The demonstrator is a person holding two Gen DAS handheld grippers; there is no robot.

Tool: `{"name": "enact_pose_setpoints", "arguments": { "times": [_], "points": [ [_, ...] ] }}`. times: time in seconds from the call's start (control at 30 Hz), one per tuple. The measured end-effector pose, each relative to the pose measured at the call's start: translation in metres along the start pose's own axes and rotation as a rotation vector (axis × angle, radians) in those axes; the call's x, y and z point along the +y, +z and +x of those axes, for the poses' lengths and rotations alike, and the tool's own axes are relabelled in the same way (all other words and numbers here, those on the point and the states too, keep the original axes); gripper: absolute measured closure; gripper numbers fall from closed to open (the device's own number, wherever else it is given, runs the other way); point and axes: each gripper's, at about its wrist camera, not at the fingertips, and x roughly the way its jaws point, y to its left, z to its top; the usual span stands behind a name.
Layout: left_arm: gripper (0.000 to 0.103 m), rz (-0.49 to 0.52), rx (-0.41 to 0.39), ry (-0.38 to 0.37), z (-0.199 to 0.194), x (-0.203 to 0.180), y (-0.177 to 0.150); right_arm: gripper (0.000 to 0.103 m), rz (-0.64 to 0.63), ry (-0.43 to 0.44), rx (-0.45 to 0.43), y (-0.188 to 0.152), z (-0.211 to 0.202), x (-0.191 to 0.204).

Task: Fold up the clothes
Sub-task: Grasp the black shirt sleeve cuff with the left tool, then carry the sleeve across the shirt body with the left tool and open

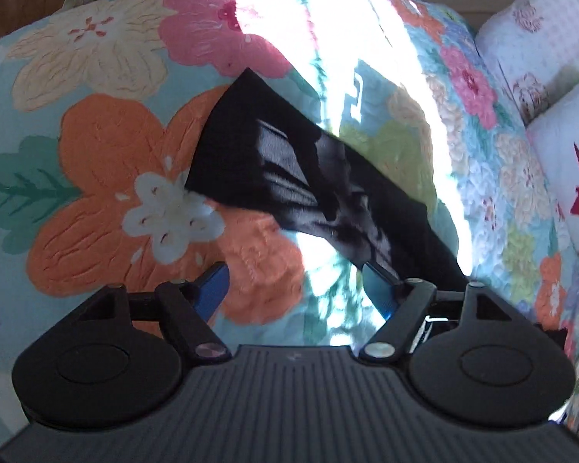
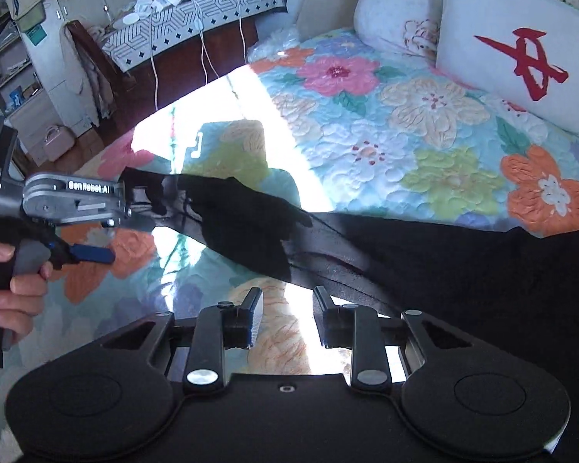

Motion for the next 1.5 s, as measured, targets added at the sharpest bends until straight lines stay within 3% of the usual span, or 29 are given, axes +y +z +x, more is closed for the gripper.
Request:
{"name": "enact_pose_setpoints", "arguments": {
  "times": [0.13, 0.27, 0.3, 0.33, 0.37, 0.4, 0.43, 0.53, 0.6, 0.63, 0.8, 0.83, 0.87, 0.93, 1.13, 1.3, 1.5],
  "points": [
    [0.021, -0.038, -0.06, -0.026, 0.015, -0.003, 0.006, 0.058, -0.101, -0.053, 0.029, -0.002, 0.029, 0.006],
    [0.02, -0.019, -0.114, -0.003, 0.025, -0.011, 0.004, 0.055, -0.178, -0.074, 0.044, -0.002, 0.051, 0.014],
    [0.03, 0.0, -0.131, 0.016, 0.026, -0.014, 0.004, 0.054, -0.196, -0.079, 0.043, -0.001, 0.055, 0.017],
    [0.053, 0.027, -0.152, 0.048, 0.026, -0.017, 0.003, 0.051, -0.215, -0.086, 0.039, -0.001, 0.059, 0.019],
    [0.064, 0.061, -0.176, 0.078, 0.026, -0.02, 0.001, 0.048, -0.238, -0.098, 0.035, -0.001, 0.063, 0.023],
    [0.086, 0.084, -0.19, 0.083, 0.027, -0.021, 0.001, 0.046, -0.265, -0.11, 0.035, -0.001, 0.067, 0.027],
    [0.096, 0.088, -0.193, 0.072, 0.029, -0.02, 0.001, 0.043, -0.293, -0.12, 0.035, -0.001, 0.072, 0.03],
    [0.099, 0.106, -0.211, 0.065, 0.027, -0.022, 0.0, 0.042, -0.354, -0.148, 0.025, -0.002, 0.088, 0.032],
    [0.099, 0.137, -0.237, 0.07, 0.021, -0.028, -0.002, 0.053, -0.341, -0.139, 0.002, -0.001, 0.09, 0.028],
    [0.099, 0.159, -0.254, 0.073, 0.016, -0.032, -0.004, 0.1, -0.309, -0.124, -0.006, 0.0, 0.087, 0.025],
    [0.099, 0.229, -0.303, -0.014, -0.02, -0.063, -0.016, 0.098, -0.099, -0.04, -0.077, 0.001, 0.046, 0.001],
    [0.099, 0.243, -0.308, -0.033, -0.027, -0.071, -0.02, 0.089, -0.052, -0.03, -0.072, -0.001, 0.038, -0.006],
    [0.099, 0.268, -0.316, -0.059, -0.035, -0.082, -0.025, 0.069, -0.001, -0.026, -0.061, -0.004, 0.031, -0.015],
    [0.1, 0.328, -0.334, -0.105, -0.05, -0.103, -0.04, 0.051, 0.091, -0.013, -0.062, -0.014, 0.01, -0.034],
    [0.1, 0.512, -0.311, -0.301, -0.084, -0.173, -0.1, 0.048, 0.276, 0.013, -0.049, -0.059, -0.073, -0.098],
    [0.1, 0.61, -0.24, -0.485, -0.093, -0.234, -0.153, 0.047, 0.37, -0.097, -0.064, -0.08, -0.139, -0.154],
    [0.1, 0.798, -0.109, -0.64, -0.091, -0.306, -0.24, 0.044, 0.348, -0.187, -0.094, -0.111, -0.197, -0.202]
  ]
}}
